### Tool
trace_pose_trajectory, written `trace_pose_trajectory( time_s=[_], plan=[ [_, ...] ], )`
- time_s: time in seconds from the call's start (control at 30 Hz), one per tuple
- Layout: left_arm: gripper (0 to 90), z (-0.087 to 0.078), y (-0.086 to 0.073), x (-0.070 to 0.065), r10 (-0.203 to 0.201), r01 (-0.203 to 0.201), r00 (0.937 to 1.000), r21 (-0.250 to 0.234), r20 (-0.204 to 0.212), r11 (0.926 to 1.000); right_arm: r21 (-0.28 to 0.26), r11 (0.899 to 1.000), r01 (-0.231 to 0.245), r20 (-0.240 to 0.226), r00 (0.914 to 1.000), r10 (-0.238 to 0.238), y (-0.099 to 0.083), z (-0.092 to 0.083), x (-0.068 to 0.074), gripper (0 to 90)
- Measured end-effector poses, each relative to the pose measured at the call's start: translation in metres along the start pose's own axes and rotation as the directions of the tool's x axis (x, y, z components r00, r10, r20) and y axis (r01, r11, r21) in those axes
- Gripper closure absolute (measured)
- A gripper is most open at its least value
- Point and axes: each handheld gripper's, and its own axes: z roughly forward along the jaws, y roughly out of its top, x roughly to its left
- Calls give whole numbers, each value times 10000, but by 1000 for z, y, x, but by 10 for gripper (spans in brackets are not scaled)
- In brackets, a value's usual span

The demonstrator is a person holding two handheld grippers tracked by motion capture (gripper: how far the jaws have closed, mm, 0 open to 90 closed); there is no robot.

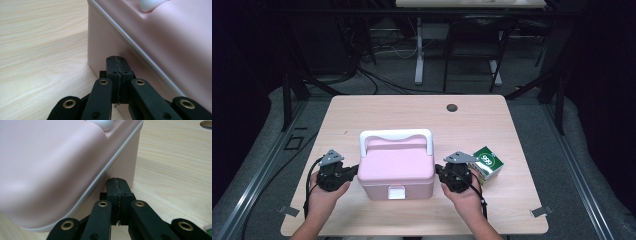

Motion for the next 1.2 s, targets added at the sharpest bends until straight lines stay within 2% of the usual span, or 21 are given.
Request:
trace_pose_trajectory(
  time_s=[0.13, 0.47, 0.77, 0.93, 1.2],
  plan=[
    [900, 1, 0, -4, 2, -2, 10000, 37, 64, 10000, 67, 10000, 73, -37, 10000, -73, -5, -8, 1, 900],
    [900, 0, -3, -21, 374, -384, 9977, 167, 563, 9991, 149, 9997, 186, -16, 9998, -186, -18, -29, -2, 900],
    [900, 2, -3, -34, 644, -669, 9948, 299, 792, 9973, -27, 10000, -94, 27, 10000, 94, -26, -38, -12, 900],
    [900, 4, -2, -34, 677, -705, 9938, 294, 880, 9971, -100, 9997, -238, 13, 9997, 238, -29, -42, -13, 900],
    [900, 4, -3, -31, 559, -589, 9921, 239, 1119, 9980, -177, 9996, -217, 53, 9997, 218, -32, -43, -12, 900]
  ],
)
